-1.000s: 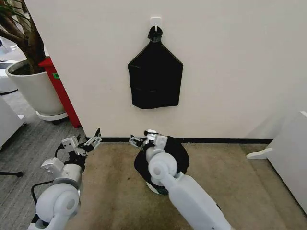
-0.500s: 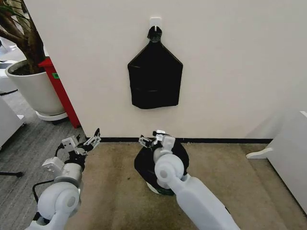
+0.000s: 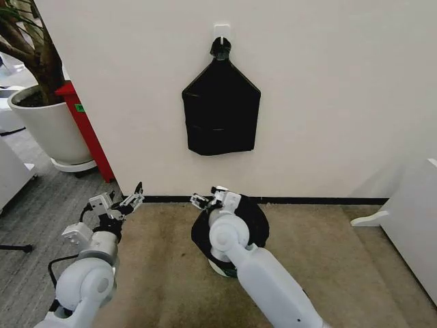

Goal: Place the garbage bag over the trash bin.

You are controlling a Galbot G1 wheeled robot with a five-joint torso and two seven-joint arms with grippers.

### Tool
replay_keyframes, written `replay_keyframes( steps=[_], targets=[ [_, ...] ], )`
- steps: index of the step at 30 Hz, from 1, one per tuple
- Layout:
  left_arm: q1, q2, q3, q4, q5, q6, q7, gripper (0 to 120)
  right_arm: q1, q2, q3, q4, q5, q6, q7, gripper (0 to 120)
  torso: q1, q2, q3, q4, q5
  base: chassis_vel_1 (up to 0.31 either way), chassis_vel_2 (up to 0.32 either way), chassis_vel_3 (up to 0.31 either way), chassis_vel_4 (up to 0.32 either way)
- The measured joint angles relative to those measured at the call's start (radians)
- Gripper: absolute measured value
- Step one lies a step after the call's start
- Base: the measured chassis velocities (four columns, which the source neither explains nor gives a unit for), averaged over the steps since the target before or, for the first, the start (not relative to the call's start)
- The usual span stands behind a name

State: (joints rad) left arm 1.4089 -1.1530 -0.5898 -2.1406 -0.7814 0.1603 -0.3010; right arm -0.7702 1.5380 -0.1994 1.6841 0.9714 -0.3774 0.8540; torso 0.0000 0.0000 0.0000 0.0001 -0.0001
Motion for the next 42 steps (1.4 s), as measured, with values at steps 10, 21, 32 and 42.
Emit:
replay_keyframes(
  steps=[10,21,32,42],
  targets=[
    [0.004,-0.003,0.003,0.002,0.002,-0.008,0.002,100,-0.02,-0.043,0.0,0.052,-0.009,-0.001,0.048,100,0.0,0.0,0.0,-0.0004,0.0002,0.0,0.0,0.0,0.0],
    [0.001,-0.004,0.007,0.012,0.005,-0.008,0.007,100,-0.083,-0.095,0.04,0.072,0.018,0.002,0.027,100,0.0,0.0,0.0,-0.0001,0.0002,0.0,0.0,0.0,0.0],
    [0.001,-0.001,0.013,0.007,0.008,-0.008,0.007,100,-0.046,-0.047,0.047,0.017,0.046,0.018,0.008,100,0.0,0.0,0.0,-0.0001,0.0001,0.0,0.0,0.0,0.0],
    [0.004,-0.003,0.018,0.008,0.023,-0.023,0.007,100,0.035,0.044,-0.001,-0.061,0.01,0.012,0.055,100,0.0,0.0,0.0,0.0003,0.0,0.0,0.0,0.0,0.0]
  ],
)
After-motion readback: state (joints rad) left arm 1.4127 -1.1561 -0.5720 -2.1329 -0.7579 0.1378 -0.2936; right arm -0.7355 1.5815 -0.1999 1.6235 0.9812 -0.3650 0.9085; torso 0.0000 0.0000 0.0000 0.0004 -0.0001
